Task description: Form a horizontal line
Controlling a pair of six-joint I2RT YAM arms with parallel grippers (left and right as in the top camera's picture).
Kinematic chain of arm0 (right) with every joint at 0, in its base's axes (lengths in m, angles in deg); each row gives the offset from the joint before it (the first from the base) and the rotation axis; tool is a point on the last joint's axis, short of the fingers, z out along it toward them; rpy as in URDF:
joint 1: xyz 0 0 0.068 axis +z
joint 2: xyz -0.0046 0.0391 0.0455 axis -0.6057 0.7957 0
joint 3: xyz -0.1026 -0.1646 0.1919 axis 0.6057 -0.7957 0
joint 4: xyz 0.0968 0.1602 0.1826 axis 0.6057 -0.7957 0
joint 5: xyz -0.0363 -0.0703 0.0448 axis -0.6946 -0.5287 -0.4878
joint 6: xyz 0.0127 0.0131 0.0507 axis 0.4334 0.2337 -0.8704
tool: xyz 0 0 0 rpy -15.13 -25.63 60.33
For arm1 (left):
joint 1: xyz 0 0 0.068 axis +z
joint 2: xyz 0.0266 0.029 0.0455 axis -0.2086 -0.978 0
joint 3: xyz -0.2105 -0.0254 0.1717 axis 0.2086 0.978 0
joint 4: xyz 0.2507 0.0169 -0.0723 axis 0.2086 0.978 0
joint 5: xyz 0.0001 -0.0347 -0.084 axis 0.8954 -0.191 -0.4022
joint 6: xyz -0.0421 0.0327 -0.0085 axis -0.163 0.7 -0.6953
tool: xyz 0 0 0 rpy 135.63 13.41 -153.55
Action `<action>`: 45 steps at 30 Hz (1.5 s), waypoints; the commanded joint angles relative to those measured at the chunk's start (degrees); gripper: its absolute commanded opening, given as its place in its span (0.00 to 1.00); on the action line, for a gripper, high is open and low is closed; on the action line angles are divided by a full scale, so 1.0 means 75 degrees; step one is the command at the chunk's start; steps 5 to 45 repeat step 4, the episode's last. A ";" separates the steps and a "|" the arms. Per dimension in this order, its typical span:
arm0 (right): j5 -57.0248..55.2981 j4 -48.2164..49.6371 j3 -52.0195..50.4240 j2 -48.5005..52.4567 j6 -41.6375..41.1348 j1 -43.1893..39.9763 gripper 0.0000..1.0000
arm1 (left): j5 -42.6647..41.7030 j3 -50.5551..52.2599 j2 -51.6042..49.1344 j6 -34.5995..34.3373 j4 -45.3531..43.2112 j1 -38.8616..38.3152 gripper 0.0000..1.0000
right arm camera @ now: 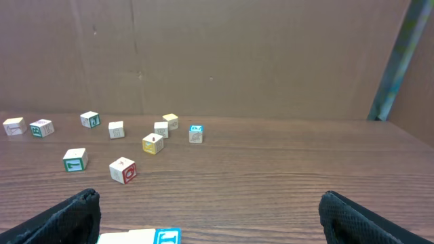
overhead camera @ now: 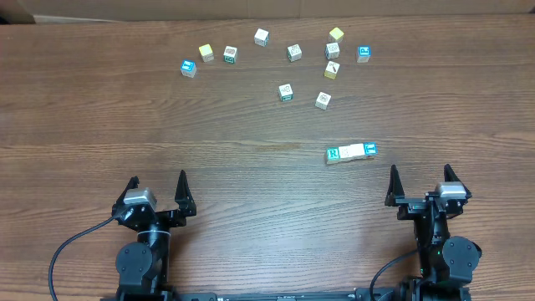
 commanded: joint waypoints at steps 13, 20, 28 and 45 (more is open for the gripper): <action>-0.0073 -0.0006 -0.0082 -0.0076 0.0032 0.0029 1.00 | -0.0067 0.0029 0.0087 0.0169 -0.0003 0.0050 1.00; -0.0073 -0.0006 -0.0082 -0.0076 0.0032 0.0029 1.00 | -0.0067 0.0029 0.0087 0.0169 -0.0003 0.0050 1.00; -0.0073 -0.0006 -0.0082 -0.0076 0.0032 0.0029 1.00 | -0.0067 0.0029 0.0087 0.0169 -0.0003 0.0050 1.00; -0.0073 -0.0006 -0.0082 -0.0076 0.0032 0.0029 1.00 | -0.0067 0.0029 0.0087 0.0169 -0.0003 0.0050 1.00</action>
